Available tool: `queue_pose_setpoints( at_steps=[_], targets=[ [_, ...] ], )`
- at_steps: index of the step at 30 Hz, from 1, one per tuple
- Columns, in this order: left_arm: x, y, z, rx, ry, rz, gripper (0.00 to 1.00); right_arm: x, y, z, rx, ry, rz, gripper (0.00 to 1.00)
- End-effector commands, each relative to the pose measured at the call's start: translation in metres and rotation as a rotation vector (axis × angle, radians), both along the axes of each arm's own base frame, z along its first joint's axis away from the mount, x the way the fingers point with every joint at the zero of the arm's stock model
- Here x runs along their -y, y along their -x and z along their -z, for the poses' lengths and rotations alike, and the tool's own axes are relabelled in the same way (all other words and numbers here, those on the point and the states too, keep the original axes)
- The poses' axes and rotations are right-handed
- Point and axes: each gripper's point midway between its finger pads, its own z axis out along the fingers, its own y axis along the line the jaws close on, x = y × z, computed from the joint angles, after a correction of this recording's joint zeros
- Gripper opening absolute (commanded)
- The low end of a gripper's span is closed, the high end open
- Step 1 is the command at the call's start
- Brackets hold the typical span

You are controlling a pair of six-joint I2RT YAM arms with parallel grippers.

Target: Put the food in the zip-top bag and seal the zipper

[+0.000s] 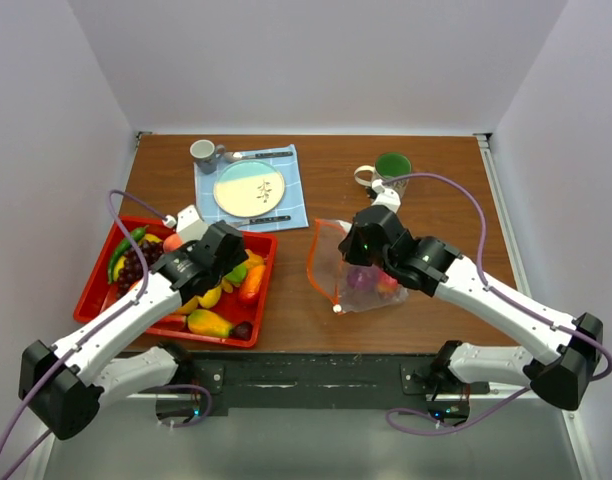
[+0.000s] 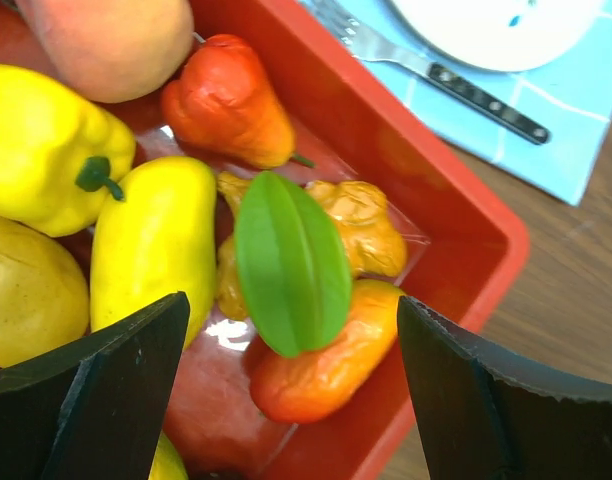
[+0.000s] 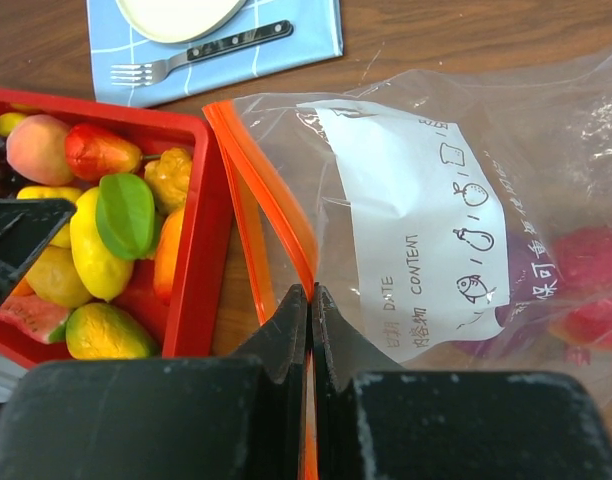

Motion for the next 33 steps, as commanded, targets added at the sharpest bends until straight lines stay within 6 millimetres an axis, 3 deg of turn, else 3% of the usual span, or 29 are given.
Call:
queue_pose_setpoints(
  at_steps=[1, 15, 18, 20, 22, 26, 29, 33],
  targets=[
    [-0.007, -0.010, 0.010, 0.000, -0.006, -0.059, 0.90, 0.001, 0.003, -0.011, 0.034, -0.034, -0.012, 0.00],
    [0.002, -0.025, 0.057, -0.089, 0.022, -0.056, 0.85, 0.003, 0.006, -0.012, 0.033, -0.043, -0.014, 0.00],
    [0.002, -0.027, 0.061, -0.088, 0.026, -0.051, 0.77, 0.003, 0.006, -0.012, 0.033, -0.043, -0.014, 0.00],
    [0.002, -0.026, 0.060, -0.088, 0.020, -0.043, 0.65, 0.004, 0.006, -0.012, 0.033, -0.043, -0.013, 0.00],
    [0.001, -0.026, 0.057, -0.085, 0.016, -0.034, 0.51, 0.004, 0.006, -0.013, 0.035, -0.042, -0.013, 0.00],
    [0.003, -0.025, 0.039, -0.041, 0.023, 0.012, 0.34, 0.001, 0.006, -0.015, 0.037, -0.046, -0.019, 0.00],
    [0.007, -0.026, 0.020, 0.008, 0.033, 0.079, 0.30, -0.001, 0.004, -0.015, 0.034, -0.045, -0.020, 0.00],
    [0.032, -0.023, -0.009, 0.067, 0.111, 0.241, 0.26, -0.003, 0.001, -0.016, 0.036, -0.039, -0.018, 0.00]
  ],
)
